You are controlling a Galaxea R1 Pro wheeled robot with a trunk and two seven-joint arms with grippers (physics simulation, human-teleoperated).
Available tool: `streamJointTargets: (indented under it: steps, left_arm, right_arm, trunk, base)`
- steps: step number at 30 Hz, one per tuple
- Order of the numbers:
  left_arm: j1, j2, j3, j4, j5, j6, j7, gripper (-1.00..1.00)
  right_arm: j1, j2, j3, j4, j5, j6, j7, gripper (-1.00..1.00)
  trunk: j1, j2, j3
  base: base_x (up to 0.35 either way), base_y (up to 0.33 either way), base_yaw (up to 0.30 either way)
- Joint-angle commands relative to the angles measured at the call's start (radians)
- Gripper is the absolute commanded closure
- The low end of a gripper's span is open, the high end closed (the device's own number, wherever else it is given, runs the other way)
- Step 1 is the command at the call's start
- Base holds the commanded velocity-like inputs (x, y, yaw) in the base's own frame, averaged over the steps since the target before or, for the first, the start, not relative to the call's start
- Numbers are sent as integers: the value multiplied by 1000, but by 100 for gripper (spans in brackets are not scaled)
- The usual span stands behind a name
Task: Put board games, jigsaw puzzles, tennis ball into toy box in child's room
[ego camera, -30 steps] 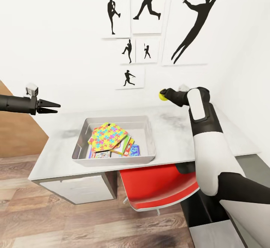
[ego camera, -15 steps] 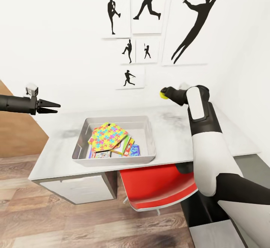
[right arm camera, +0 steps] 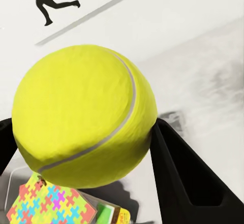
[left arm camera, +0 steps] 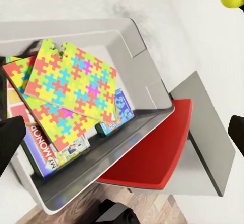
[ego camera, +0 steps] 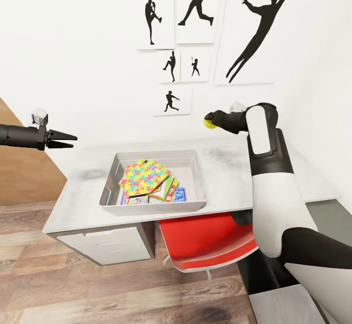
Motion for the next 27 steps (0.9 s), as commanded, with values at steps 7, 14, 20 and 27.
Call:
streamJointTargets:
  steps: [7,14,20,27]
  left_arm:
    - [-3,3,-6,0,4,5,-3,-100]
    - [-3,3,-6,1,4,5,-4,-100]
    - [-3,11,-6,1,5,4,-3,-100]
    - [-3,28,-6,2,7,3,-6,-100]
  right_arm:
    - [-1,0,-1,-5,-14,3,-13,100]
    - [0,0,1,-7,-13,3,-12,100]
    - [47,0,3,-64,-17,3,-6,100]
    - [88,-1,7,-145,-48,3,-5,100]
  trunk:
    - [1,-2,-2]
    - [1,-2,-2]
    - [1,-2,6]
    - [1,-2,17]
  base:
    - [0,0,0]
    - [0,4,0]
    - [0,128,0]
    - [0,23,0]
